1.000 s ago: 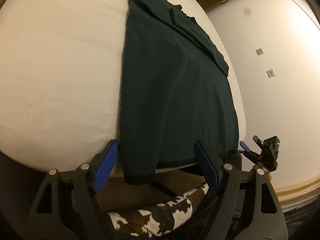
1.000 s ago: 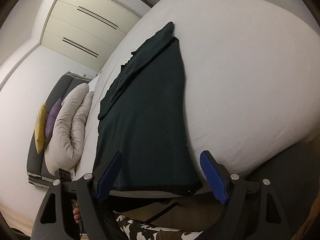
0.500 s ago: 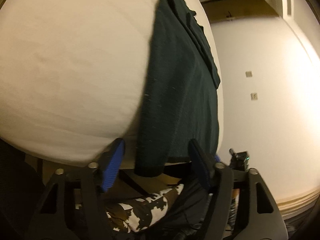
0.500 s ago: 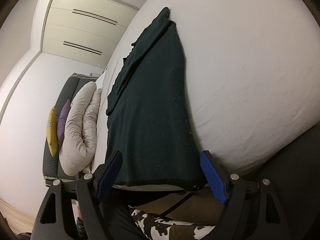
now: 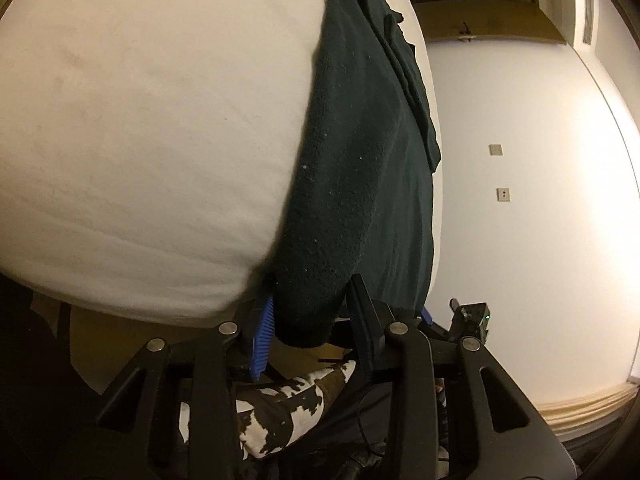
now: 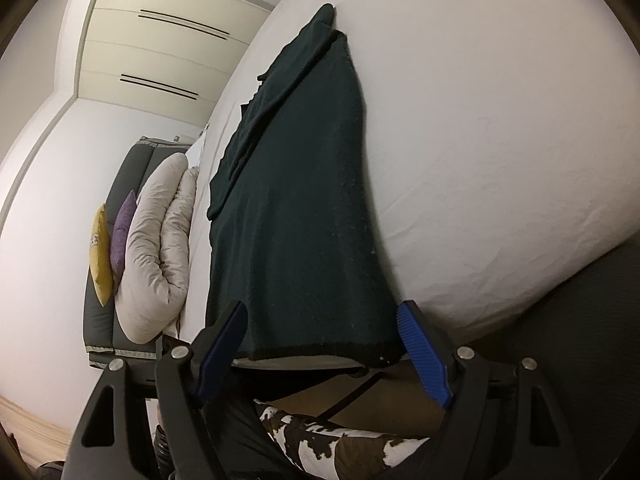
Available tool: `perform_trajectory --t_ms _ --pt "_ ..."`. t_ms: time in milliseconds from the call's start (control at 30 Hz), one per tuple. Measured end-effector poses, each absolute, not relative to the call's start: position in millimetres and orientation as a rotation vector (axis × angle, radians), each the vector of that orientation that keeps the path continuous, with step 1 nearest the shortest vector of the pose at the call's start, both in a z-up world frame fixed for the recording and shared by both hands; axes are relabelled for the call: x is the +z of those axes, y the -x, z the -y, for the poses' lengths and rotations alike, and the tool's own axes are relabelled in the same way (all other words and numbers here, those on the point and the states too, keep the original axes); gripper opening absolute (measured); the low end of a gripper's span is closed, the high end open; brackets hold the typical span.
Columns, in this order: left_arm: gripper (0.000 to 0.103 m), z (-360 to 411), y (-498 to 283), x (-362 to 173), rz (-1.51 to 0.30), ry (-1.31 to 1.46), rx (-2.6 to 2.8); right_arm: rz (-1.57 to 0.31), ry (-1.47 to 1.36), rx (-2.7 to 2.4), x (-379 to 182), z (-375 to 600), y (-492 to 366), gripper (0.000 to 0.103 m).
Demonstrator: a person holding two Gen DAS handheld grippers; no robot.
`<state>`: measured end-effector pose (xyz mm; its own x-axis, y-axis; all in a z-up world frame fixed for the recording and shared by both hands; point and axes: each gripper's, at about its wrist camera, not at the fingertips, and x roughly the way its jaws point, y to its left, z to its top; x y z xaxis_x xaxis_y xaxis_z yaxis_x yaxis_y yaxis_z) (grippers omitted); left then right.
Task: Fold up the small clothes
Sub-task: 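Grasp the sweater hem with both grippers side by side, then lift the held hem and fold it toward the collar with both grippers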
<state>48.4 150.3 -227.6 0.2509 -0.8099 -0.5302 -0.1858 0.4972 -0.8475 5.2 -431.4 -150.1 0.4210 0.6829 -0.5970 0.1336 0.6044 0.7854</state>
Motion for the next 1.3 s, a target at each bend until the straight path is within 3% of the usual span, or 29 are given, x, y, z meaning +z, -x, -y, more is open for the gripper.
perform_trajectory --t_ms 133,300,467,567,633,667,1300 --pt "0.033 -150 -51 -223 -1.277 0.979 -0.542 -1.151 -0.877 0.398 -155 431 -8 0.077" --pt "0.010 -148 -52 -219 -1.252 0.964 -0.540 -1.214 -0.856 0.387 -165 427 -9 0.076" --pt "0.009 -152 -51 -215 -1.226 0.964 -0.529 -1.229 -0.858 0.404 -172 428 -11 0.066" --pt "0.009 -159 -48 -214 -1.214 0.975 -0.520 -1.241 -0.843 0.411 -175 426 -11 0.045" --pt "0.009 -161 -46 -213 -1.208 0.979 -0.518 -1.242 -0.832 0.421 -176 424 -9 0.017" --pt "0.009 -162 -44 -212 -1.206 0.981 -0.517 -1.238 -0.825 0.420 -176 424 -8 0.013" --pt "0.008 -187 -21 -199 -1.103 1.096 -0.529 -1.070 -0.891 0.467 -149 435 12 0.011"
